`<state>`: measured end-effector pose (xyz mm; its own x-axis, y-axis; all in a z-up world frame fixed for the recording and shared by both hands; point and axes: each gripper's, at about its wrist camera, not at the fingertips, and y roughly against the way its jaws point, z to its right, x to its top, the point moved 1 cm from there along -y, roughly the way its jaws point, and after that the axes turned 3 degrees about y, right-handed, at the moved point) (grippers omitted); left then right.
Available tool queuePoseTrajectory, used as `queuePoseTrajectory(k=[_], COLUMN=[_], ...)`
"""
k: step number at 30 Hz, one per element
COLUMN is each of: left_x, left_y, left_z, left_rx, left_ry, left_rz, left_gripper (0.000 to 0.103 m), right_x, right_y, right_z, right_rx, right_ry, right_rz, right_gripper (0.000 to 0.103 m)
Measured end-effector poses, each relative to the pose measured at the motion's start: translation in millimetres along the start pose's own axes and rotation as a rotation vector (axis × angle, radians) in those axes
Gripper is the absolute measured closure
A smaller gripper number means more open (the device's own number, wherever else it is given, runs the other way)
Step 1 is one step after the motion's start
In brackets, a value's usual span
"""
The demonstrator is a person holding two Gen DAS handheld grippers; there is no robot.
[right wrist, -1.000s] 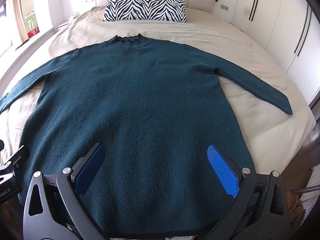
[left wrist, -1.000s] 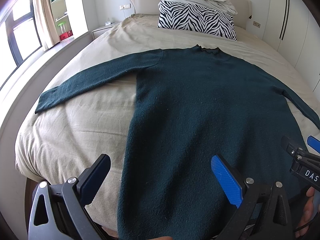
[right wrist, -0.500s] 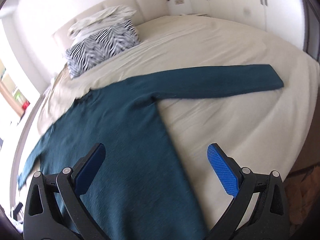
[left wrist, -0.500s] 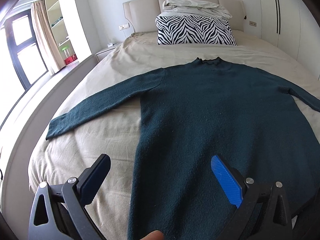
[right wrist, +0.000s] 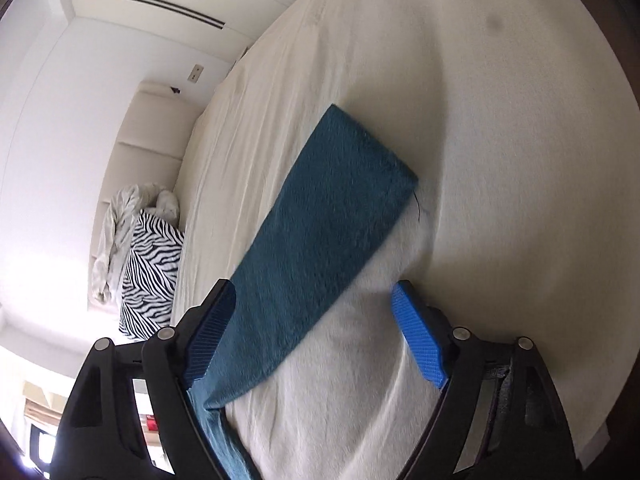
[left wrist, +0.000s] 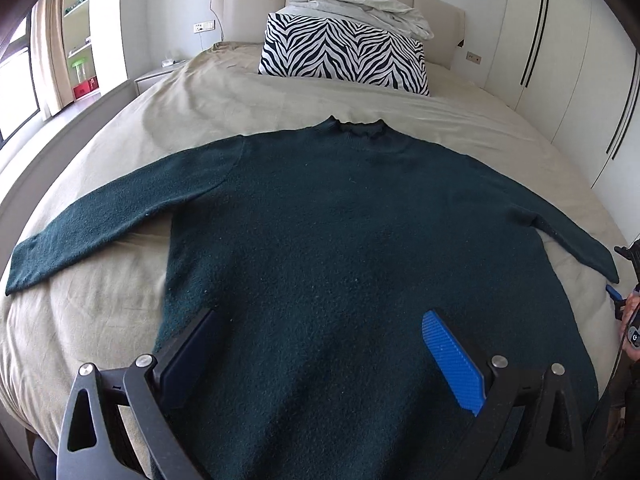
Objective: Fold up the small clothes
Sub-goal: 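Grasp the teal sweater's side edge by the sleeve with the right tool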
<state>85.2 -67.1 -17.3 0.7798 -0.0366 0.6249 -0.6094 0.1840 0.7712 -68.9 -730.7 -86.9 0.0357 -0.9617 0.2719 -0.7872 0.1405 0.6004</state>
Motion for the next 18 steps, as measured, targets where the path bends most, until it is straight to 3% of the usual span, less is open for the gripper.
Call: queuePoseTrajectory(k=[2,5,8,10,14,18], left_x=[5,15,24,30,37,45], left_y=[-5,-14,-26,-35,-56,-73], left_z=[5,7,8,7,0,-16], left_rx=[-0.016,-0.112,-0.172,-0.217,-0.308,-0.389], left_ry=[0.003,0.036,0.059,0.086,0.164,0.275], left_rz=[0.005,-0.008,-0.029,-0.053,-0.102,-0.126], left_gripper=[0.000,0.000,0.004,0.010,0.021,0.024], right_x=[16,37,57,70,71,36], right_y=[-9,-28,-45,-56,-81,-97], right_z=[2,0,2,2,-38,-135], right_rx=[0.005,-0.001,-0.031,-0.055,-0.110,-0.071], right_ry=[-0.024,-0.024,-0.019,0.002,0.096,0.381], right_rz=[0.015,0.018,0.020,0.017,-0.005,-0.039], right_gripper=[0.023,0.029,0.052,0.076,0.091,0.094])
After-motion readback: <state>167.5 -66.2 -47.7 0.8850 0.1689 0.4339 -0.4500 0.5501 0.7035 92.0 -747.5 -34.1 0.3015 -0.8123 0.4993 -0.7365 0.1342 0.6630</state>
